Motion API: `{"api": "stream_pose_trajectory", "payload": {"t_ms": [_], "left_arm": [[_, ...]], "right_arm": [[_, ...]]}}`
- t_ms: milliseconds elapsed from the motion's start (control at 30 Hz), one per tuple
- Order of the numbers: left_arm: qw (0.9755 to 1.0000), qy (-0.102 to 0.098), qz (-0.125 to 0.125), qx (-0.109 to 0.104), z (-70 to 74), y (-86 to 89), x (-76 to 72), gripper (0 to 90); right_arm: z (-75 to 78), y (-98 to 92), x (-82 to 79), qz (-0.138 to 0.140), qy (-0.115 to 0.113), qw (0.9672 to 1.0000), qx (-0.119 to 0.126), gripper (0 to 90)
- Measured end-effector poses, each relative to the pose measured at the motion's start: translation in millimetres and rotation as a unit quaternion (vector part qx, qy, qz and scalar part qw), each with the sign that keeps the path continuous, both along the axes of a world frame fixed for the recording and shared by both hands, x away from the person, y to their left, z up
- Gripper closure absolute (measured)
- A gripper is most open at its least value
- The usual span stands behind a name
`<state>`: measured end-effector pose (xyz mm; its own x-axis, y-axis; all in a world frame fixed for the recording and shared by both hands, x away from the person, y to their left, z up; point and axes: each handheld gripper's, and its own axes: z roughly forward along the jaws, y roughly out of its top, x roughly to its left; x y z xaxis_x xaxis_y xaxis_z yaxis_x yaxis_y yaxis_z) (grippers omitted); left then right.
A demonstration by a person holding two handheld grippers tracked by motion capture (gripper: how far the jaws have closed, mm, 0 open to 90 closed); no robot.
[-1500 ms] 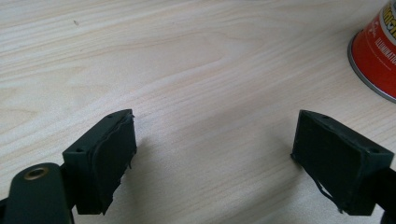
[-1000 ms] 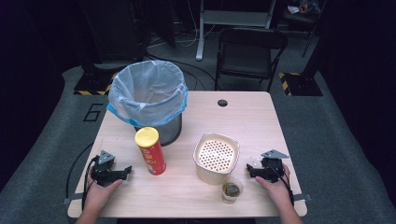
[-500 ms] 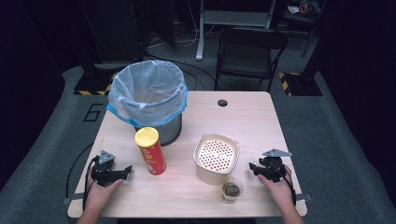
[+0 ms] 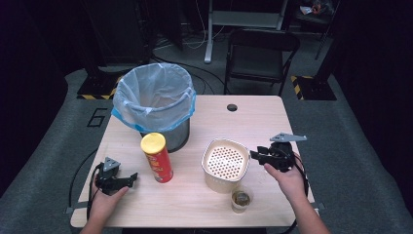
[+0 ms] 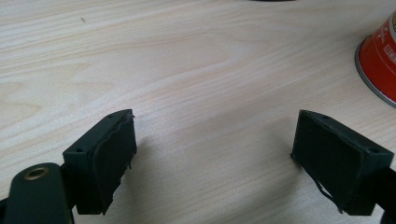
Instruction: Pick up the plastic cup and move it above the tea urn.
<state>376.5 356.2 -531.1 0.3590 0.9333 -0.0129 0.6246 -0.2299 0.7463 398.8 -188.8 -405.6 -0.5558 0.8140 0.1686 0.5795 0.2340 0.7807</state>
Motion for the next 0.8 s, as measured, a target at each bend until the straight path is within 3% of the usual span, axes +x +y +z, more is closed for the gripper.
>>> {"api": "stream_pose_trajectory", "payload": {"t_ms": [100,200,300,533,600,667,767,800], "left_arm": [[1.0,0.0,0.0,0.0,0.0,-0.1,0.0,13.0],[1.0,0.0,0.0,0.0,0.0,-0.1,0.0,13.0],[1.0,0.0,0.0,0.0,0.0,-0.1,0.0,13.0],[1.0,0.0,-0.001,0.0,0.1,0.1,0.0,13.0],[1.0,0.0,0.0,0.0,0.0,0.0,0.0,13.0],[1.0,0.0,0.0,-0.001,0.0,0.0,0.0,13.0],[1.0,0.001,-0.001,0.0,0.1,0.1,0.0,13.0],[1.0,0.001,-0.001,0.0,0.1,0.1,0.0,13.0]], "right_arm": [[-0.1,4.8,6.8,-0.001,0.002,1.0,-0.008,65.1],[1.0,6.5,12.5,-0.005,0.014,0.9999,0.001,63.7],[4.0,9.1,12.4,-0.003,0.002,1.0,0.004,61.9],[-3.9,23.2,18.0,0.028,0.023,0.9993,-0.008,67.8],[-7.9,31.3,19.6,0.027,0.017,0.9992,-0.026,67.8],[-8.5,32.9,19.2,0.025,0.021,0.9992,-0.022,67.8],[-7.4,37.6,16.4,0.035,0.011,0.9993,-0.003,55.5],[-7.4,37.6,16.4,0.035,0.011,0.9993,-0.003,55.5]]}}
